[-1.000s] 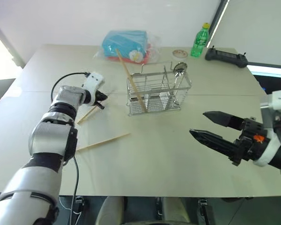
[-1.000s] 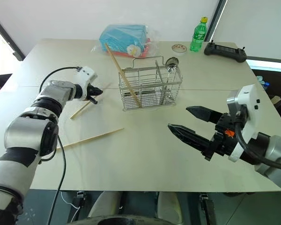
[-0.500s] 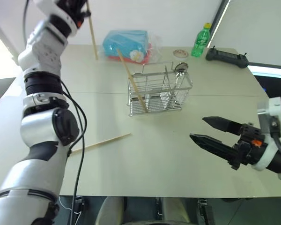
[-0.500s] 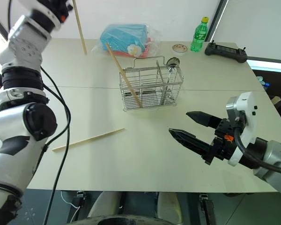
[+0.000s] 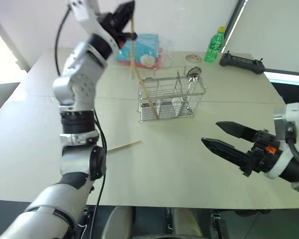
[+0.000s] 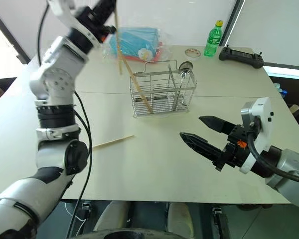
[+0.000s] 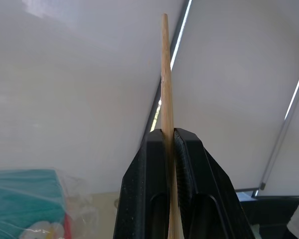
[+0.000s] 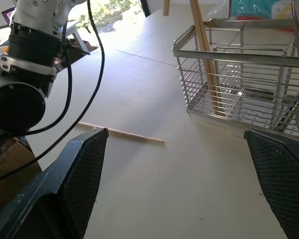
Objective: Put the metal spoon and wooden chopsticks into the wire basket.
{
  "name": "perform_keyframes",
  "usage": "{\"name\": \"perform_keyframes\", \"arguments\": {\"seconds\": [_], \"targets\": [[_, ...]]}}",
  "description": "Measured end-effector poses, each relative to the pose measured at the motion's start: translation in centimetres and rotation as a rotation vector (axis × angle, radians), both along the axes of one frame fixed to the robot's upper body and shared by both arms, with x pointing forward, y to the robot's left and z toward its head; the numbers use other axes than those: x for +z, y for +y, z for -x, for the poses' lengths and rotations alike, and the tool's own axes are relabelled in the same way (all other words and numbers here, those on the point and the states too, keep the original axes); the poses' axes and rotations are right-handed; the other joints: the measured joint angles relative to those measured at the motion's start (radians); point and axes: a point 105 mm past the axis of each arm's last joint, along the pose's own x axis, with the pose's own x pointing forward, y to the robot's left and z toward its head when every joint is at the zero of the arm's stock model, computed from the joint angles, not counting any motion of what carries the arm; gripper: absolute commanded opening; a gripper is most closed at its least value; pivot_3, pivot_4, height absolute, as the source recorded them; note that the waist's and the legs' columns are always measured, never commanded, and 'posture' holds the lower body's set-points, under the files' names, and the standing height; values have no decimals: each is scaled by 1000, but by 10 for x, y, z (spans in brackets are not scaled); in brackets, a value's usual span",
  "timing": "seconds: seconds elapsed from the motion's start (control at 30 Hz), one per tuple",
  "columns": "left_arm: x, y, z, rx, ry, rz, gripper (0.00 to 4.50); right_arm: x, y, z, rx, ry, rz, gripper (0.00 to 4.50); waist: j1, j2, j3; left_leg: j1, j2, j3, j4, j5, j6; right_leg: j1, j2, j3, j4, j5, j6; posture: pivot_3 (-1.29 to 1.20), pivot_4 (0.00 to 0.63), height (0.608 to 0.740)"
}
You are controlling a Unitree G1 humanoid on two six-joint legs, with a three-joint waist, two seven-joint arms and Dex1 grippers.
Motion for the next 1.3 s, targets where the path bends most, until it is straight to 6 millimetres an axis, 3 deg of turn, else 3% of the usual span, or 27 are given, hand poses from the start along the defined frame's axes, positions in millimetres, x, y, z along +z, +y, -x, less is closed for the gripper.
{"name": "perform_keyframes", "arguments": {"seconds": [0.2,0.43,0.57,0.73,0.77,0.83,1.03,1.17,1.3], "targets": [[-3,-21,1,3,-72,-22,83,-2,-1,0,-26,10,-11,4500,1,0,0,0,0,0,0,-1,1,0,0,0,-1,0,0,0,150,720],[-40,-39,-7,37,-77,-51,83,1,-1,0,-50,2,-40,4500,8,0,0,0,0,0,0,-1,1,0,0,0,-1,0,0,0,150,720],[-53,-47,-8,36,-69,-60,1551,2,-1,0,-57,3,-56,4500,24,1,0,0,0,0,0,-1,1,0,0,0,-1,0,0,0,150,720],[-65,-48,-10,34,-31,-43,4177,6,-3,1,-66,-2,-65,4500,25,1,0,-1,0,0,0,-1,2,1,0,0,-3,0,0,0,150,720],[-65,-48,-10,30,-24,-36,4400,6,-3,1,-65,0,-67,4500,25,1,0,-1,0,0,0,-1,2,1,0,0,-3,0,0,0,150,720],[-65,-47,-11,30,-1,-19,4400,7,-3,0,-64,-1,-68,4500,24,1,0,-1,0,0,0,-2,3,1,0,0,-4,0,0,0,150,720],[-55,-24,-12,32,50,-17,4400,9,-5,-2,-68,-10,-70,4500,21,2,0,0,0,0,-1,-2,4,1,1,-1,-4,0,1,0,150,720],[-30,0,-1,-28,35,-80,4400,10,-5,-3,-62,-17,-69,4500,20,2,1,-1,0,0,-1,-2,4,0,1,-1,-4,0,0,0,150,720],[15,54,30,-142,-4,-306,4400,6,-7,-7,-54,-9,-60,4500,-4,4,2,0,1,0,-3,-2,4,-2,2,0,-2,-1,-1,0,150,720]]}}
